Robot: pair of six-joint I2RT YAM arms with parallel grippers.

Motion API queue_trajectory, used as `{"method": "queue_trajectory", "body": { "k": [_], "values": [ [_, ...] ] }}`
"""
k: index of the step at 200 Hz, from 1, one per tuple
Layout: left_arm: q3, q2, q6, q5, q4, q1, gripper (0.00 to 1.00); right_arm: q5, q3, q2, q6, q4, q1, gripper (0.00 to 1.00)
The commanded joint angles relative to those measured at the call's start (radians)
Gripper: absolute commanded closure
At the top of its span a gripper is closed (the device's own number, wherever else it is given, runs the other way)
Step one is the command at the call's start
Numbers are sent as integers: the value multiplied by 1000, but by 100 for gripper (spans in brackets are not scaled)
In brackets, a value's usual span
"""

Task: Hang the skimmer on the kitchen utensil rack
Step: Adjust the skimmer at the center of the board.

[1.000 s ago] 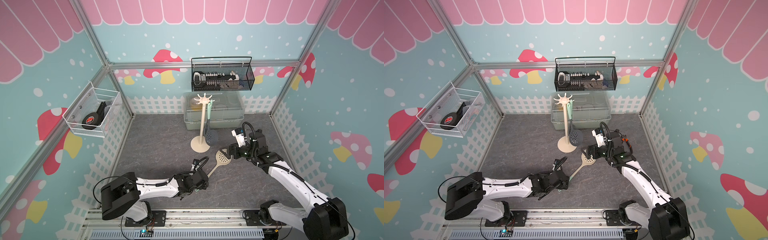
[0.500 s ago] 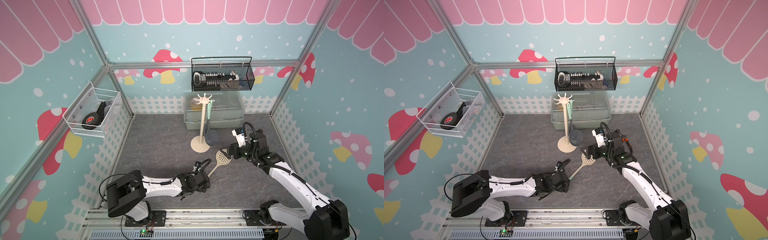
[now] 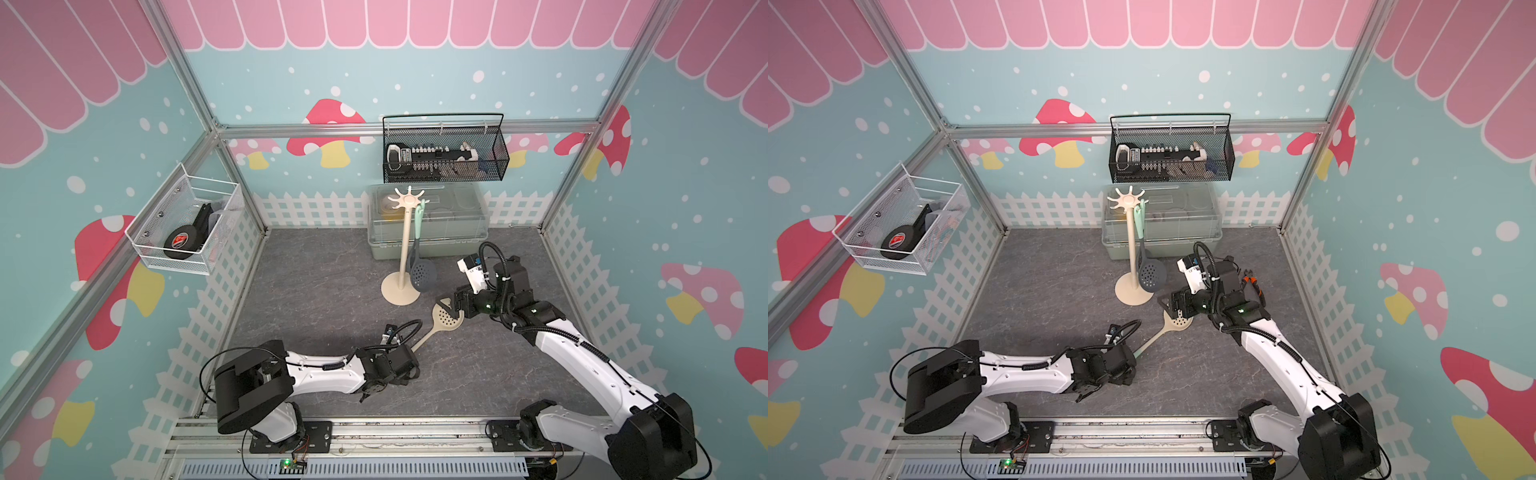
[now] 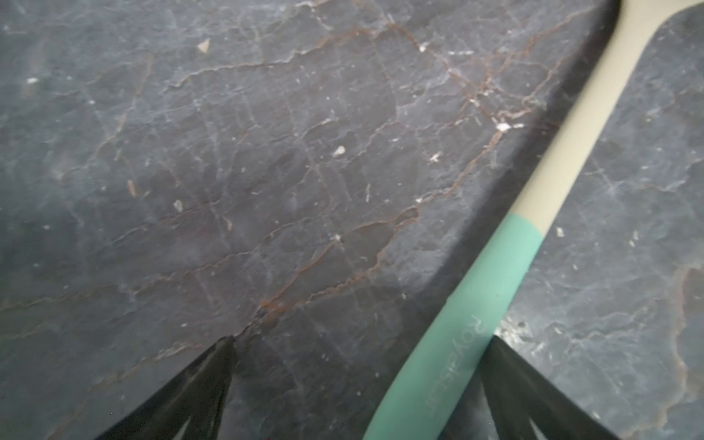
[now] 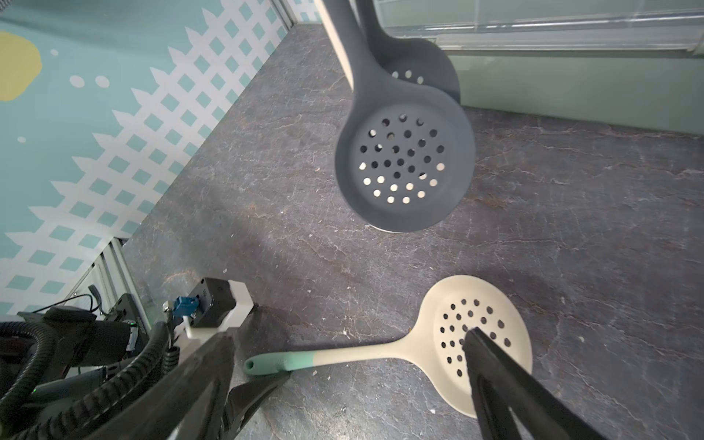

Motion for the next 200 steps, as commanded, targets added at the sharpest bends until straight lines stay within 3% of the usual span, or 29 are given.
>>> {"method": "queue_trajectory", "body": {
  "k": [1,73,115,159,200],
  "values": [
    [-31,-3,-48,-58,-75,31,1,-16,28,22,-64,-48,34,5],
    [12,20,5,-76,-46,187,1,-36,62,128,-187,-131,149,9],
    [-14,-44,60,-67,13,287,1,2,74,186,-234,-134,201,13],
    [-12,-42,135,-19,67,396,1,96,113,255,-291,-146,247,18],
    [11,-57,176,29,84,420,1,198,179,354,-372,-183,290,29]
  ]
}}
